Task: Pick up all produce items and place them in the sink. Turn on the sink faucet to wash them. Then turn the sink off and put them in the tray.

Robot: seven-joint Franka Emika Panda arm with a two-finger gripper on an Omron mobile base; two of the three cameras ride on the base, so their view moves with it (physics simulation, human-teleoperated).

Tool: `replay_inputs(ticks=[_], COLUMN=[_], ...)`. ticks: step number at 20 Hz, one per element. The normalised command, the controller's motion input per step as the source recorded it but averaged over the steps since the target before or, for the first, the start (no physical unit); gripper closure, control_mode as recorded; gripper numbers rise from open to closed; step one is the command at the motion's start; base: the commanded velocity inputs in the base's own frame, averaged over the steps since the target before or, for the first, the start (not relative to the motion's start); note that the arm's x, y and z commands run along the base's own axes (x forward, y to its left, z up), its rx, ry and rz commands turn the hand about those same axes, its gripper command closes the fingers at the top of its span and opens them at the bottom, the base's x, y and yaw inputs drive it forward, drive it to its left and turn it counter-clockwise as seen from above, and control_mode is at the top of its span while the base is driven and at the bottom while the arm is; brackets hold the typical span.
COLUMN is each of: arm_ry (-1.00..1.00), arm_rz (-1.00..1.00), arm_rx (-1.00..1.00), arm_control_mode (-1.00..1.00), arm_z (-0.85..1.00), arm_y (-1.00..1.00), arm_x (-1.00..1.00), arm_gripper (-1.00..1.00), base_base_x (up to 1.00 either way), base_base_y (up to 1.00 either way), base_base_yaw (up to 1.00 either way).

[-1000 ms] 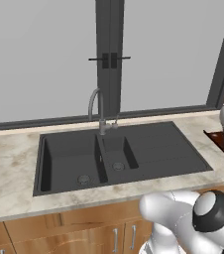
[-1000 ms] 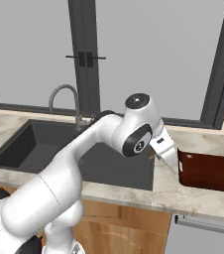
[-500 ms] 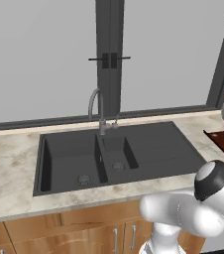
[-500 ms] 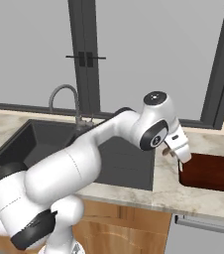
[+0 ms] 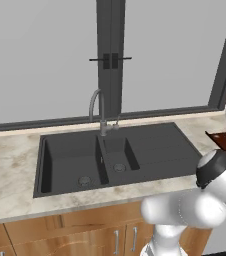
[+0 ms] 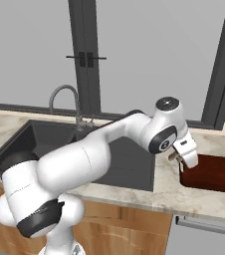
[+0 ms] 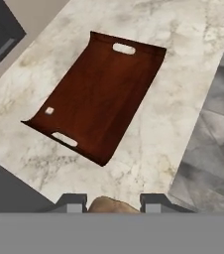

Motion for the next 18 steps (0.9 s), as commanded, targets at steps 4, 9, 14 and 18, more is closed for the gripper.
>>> replay_inputs(ticks=[4,9,14,18], arm_ry=[0.02,0.02,0.04,0.04], arm_rz=[0.0,-0.01,0.0,0.0], arm_rx=[0.0,0.0,0.05,0.06], arm_control_mode=[-1.0,-1.0,-1.0,-1.0], arm_z=[-0.4,-0.35,-0.32,-0.29], arm_y=[-0.02,-0.08,-0.18,-0.23], arm_x=[0.28,0.25,0.2,0.25], arm_gripper=[1.0,1.0,1.0,1.0], base_base_x=[0.0,0.0,0.0,0.0], base_base_y=[0.0,0.0,0.0,0.0], base_base_yaw=[0.0,0.0,0.0,0.0])
